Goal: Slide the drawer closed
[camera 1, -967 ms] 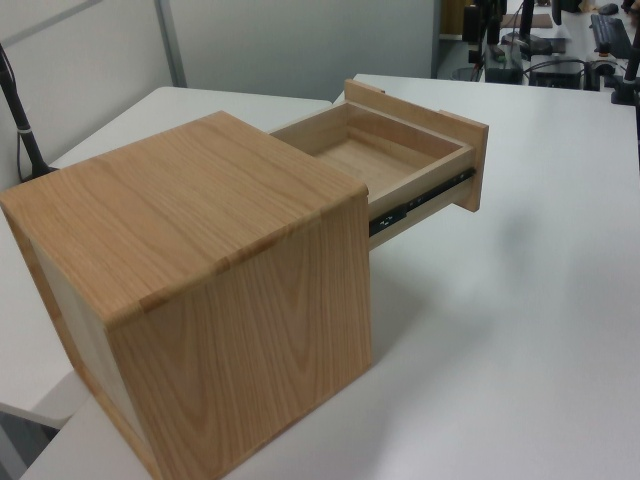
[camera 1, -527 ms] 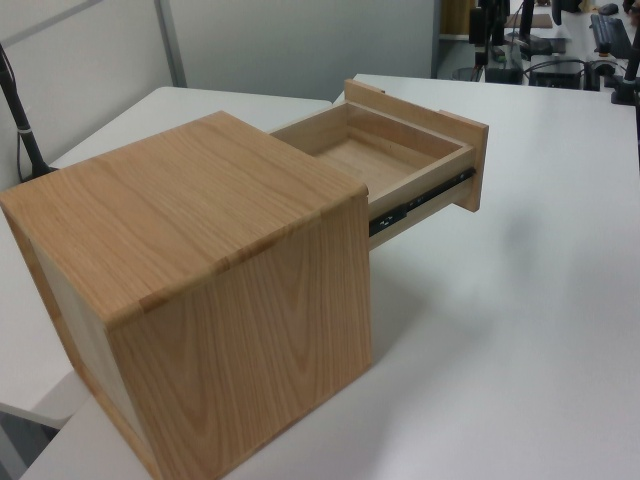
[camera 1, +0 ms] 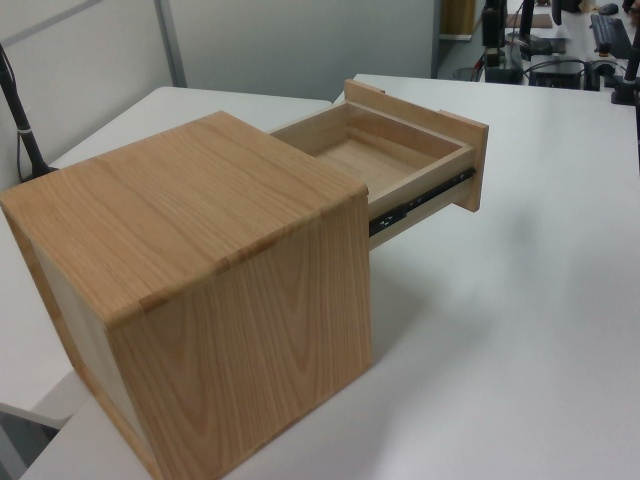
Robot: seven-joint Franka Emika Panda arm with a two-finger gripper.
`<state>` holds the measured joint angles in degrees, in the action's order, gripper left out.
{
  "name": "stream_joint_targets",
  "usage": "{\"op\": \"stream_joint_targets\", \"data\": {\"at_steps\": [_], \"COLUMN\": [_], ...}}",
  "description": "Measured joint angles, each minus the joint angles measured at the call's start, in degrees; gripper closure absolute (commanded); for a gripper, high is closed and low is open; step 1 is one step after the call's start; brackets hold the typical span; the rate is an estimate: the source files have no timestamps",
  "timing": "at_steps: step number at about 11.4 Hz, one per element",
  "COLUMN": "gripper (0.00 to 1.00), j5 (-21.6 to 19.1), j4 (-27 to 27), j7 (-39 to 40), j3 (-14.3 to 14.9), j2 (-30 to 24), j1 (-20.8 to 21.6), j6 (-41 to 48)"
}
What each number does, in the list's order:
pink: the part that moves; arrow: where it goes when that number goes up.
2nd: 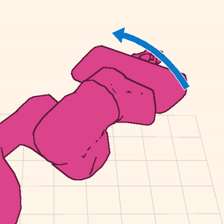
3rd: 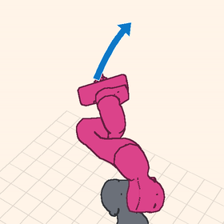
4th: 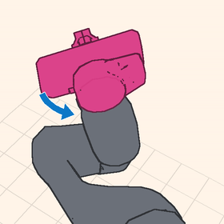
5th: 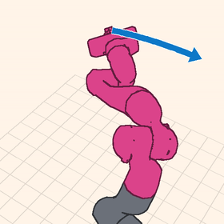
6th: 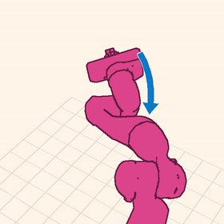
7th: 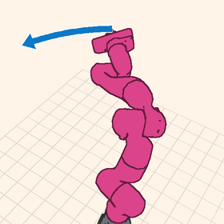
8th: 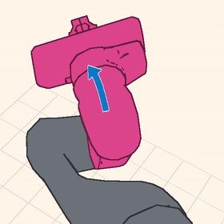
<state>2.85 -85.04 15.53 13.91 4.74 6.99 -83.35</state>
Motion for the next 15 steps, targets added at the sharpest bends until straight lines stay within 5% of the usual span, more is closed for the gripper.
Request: {"op": "stream_joint_targets", "data": {"at_steps": [3, 5, 6, 7, 10, 15], "gripper": [0.07, 0.57, 0.74, 0.81, 0.91, 0.92], "j5": [1.77, 3.00, 3.00, 3.00, 2.97, 0.85], "j4": [-0.01, -0.10, -0.10, -0.10, -0.15, -0.59], "j7": [18.58, 33.68, 38.28, 40.68, 42.44, 40.63], "j3": [0.09, 0.05, 0.00, -0.14, -0.51, -0.70], "j2": [0.06, 0.73, 1.11, 1.35, 2.39, 6.25], "j1": [0.03, 0.06, 0.09, 0.19, 2.31, 7.15], "j6": [1.47, 1.52, 1.52, 1.52, 0.64, -5.64]}}
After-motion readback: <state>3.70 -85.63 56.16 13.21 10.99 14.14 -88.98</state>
